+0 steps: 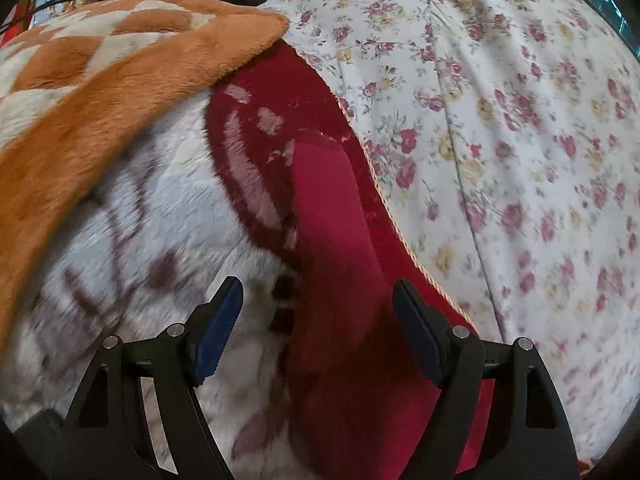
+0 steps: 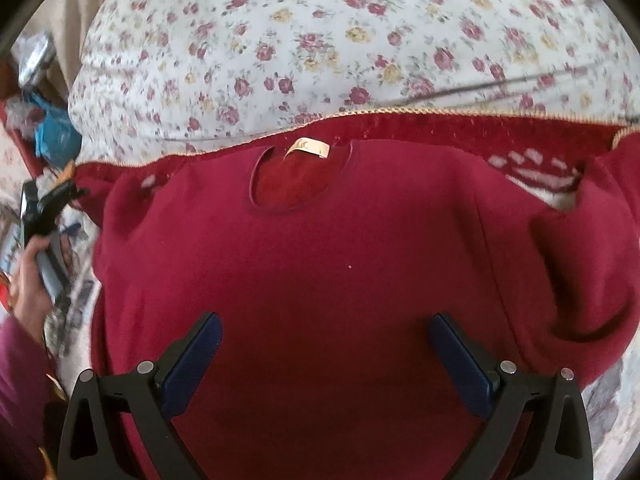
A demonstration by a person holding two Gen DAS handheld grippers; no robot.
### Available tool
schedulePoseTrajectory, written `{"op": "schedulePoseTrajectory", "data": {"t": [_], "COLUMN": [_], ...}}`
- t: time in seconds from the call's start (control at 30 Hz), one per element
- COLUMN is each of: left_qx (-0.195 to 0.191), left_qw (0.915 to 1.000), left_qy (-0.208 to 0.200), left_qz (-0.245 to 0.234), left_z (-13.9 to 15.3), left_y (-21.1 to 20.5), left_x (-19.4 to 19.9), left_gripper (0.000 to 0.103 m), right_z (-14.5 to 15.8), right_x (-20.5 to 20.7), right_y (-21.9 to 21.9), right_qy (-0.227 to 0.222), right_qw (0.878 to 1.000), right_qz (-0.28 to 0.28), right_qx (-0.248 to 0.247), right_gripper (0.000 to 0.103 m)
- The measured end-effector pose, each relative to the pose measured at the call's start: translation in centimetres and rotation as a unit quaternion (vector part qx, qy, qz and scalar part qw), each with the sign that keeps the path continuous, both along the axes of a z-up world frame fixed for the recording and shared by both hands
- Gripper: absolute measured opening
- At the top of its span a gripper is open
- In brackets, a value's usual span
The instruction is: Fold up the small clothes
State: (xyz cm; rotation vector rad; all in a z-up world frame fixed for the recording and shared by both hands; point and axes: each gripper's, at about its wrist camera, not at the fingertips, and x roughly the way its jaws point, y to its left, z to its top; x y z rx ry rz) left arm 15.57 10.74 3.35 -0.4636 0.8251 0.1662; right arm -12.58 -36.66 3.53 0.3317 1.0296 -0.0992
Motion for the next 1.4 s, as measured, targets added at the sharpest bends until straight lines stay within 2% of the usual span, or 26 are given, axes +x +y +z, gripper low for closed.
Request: {"op": "schedulePoseTrajectory", "data": {"t": [0.03, 0.07, 0.1, 0.17, 0.23, 0.37, 0.5, 0.63, 0.7, 0.77, 0.8, 0.87, 0.93, 1.03, 1.07, 1.1, 1.13, 1.17, 1.2, 1.27, 1.3, 1.4], "left_qx": [-0.01, -0.02, -0.033, -0.028, -0.033, -0.027, -0.044, -0.064, -0.077, -0.079, -0.078, -0.075, -0.078, -0.045, -0.039, -0.033, -0.035, -0.033, -0.024, 0.011, 0.052, 0.153], "left_qw": [0.9999, 0.9997, 0.999, 0.9983, 0.9982, 0.9922, 0.9709, 0.9444, 0.9303, 0.9202, 0.9125, 0.9057, 0.8928, 0.88, 0.8783, 0.8751, 0.8727, 0.8724, 0.875, 0.8857, 0.8949, 0.914], "left_qy": [0.005, 0.011, 0.02, 0.038, 0.022, -0.014, -0.058, -0.064, -0.055, -0.039, -0.025, -0.004, 0.026, 0.054, 0.056, 0.058, 0.055, 0.051, 0.042, 0.02, 0.011, 0.012], "left_qz": [-0.006, -0.012, -0.023, -0.033, -0.045, -0.121, -0.228, -0.316, -0.354, -0.381, -0.401, -0.417, -0.443, -0.47, -0.473, -0.479, -0.484, -0.485, -0.482, -0.464, -0.443, -0.376], "left_z": [-0.4, -0.8, -1.3, -1.8, -1.2, 2.0, 6.3, 9.0, 8.9, 8.2, 7.3, 5.6, 3.3, 1.1, 1.0, 1.3, 1.8, 2.4, 3.3, 4.7, 5.1, 4.6], "left_y": [0.1, 0.1, 0.1, -0.2, -0.9, -4.6, -10.2, -17.0, -20.1, -22.9, -24.8, -27.2, -29.8, -32.1, -32.1, -31.8, -31.2, -30.3, -29.2, -26.5, -24.8, -21.5], "left_x": [0.5, 1.1, 1.6, 2.0, 1.1, -2.2, -8.1, -12.5, -14.7, -16.9, -18.3, -19.7, -20.8, -22.4, -22.7, -22.9, -23.0, -23.1, -23.2, -23.5, -23.4, -22.2], "left_gripper": [0.077, 0.07, 0.044, 0.007, 0.007, 0.006, 0.005, 0.006, 0.006, 0.005, 0.006, 0.006, 0.006, 0.006, 0.008, 0.018, 0.022, 0.034, 0.041, 0.043, 0.043, 0.043], "right_z": [-0.1, -0.1, -0.2, -0.2, -0.1, 0.5, 1.6, 2.8, 3.2, 3.5, 3.6, 3.7, 3.8, 3.9, 4.0, 4.1, 4.1, 4.1, 4.0, 4.0, 3.9, 3.6], "right_x": [0.1, 0.2, 0.1, 0.0, 0.0, -0.3, -0.7, -1.3, -1.6, -1.9, -2.1, -2.3, -2.5, -2.6, -2.6, -2.7, -2.8, -2.8, -2.8, -2.7, -2.5, -1.9], "right_y": [0.2, 0.3, 0.2, -0.1, -0.3, -0.7, -0.8, -1.3, -1.8, -2.6, -3.0, -4.0, -5.0, -5.9, -6.1, -6.3, -6.4, -6.5, -6.4, -6.0, -5.6, -3.8], "right_qy": [0.001, 0.003, 0.002, -0.002, -0.004, -0.013, -0.031, -0.053, -0.061, -0.067, -0.069, -0.074, -0.076, -0.076, -0.076, -0.079, -0.079, -0.079, -0.08, -0.08, -0.08, -0.079], "right_qw": [1.0, 1.0, 1.0, 1.0, 1.0, 1.0, 0.999, 0.998, 0.998, 0.997, 0.996, 0.994, 0.993, 0.992, 0.991, 0.991, 0.991, 0.991, 0.991, 0.993, 0.993, 0.996], "right_qz": [0.006, 0.011, 0.012, 0.012, 0.01, -0.001, -0.009, -0.023, -0.034, -0.049, -0.057, -0.075, -0.09, -0.104, -0.108, -0.109, -0.109, -0.107, -0.103, -0.09, -0.082, -0.038], "right_qx": [-0.006, -0.01, -0.012, -0.007, -0.002, 0.008, 0.007, 0.005, 0.005, 0.003, 0.004, 0.007, 0.009, 0.002, -0.001, -0.003, -0.002, 0.002, 0.006, 0.01, 0.01, 0.013], "right_gripper": [0.103, 0.103, 0.103, 0.103, 0.103, 0.103, 0.103, 0.103, 0.103, 0.103, 0.103, 0.103, 0.103, 0.103, 0.103, 0.103, 0.103, 0.103, 0.103, 0.103, 0.103, 0.103]}}
